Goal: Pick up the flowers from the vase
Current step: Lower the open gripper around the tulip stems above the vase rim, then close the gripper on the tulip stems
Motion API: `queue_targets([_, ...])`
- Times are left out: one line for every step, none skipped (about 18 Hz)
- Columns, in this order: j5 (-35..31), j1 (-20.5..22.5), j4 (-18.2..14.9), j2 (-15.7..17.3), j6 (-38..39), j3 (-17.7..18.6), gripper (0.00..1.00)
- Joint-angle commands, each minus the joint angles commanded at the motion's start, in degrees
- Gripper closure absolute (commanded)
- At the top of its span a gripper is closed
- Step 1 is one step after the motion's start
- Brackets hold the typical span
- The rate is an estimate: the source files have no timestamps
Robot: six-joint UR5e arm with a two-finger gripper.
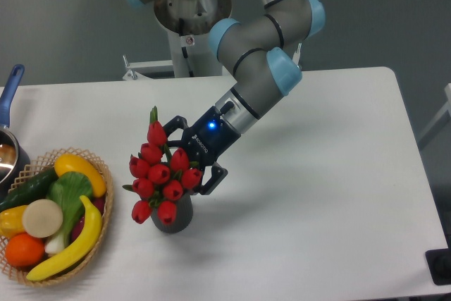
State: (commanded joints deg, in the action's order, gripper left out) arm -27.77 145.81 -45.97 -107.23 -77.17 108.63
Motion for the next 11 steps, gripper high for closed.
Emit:
queue_targets([0.70,0.00,0.00,0.00,0.00,0.09,0.40])
queue_targets([0.88,0.00,0.00,-0.09,0.00,0.09,0.42])
queue_targets([0.88,0.00,0.00,-0.09,0.00,0.09,0.45])
queue_targets([0.88,0.00,0.00,-0.09,0.00,0.09,0.46])
queue_targets([0.97,0.09,0.00,-0.18,0.00,0.09,0.48])
queue_targets([1.23,0.17,0.00,-0.18,0.00,0.09,0.50])
queue_targets([1.58,0.18,0.00,-0.18,0.00,0.09,0.53])
queue_targets([1.67,0.26,0.00,-0.18,0.00,0.09,0.53])
queue_targets([1.93,0.35,0.00,-0.09,0.00,0.09,0.53])
queue_targets([2.11,0.44,0.00,0.09,0.09,0.09,0.53])
queue_targets([2.28,0.44,0.00,0.09,0.09,0.09,0.53])
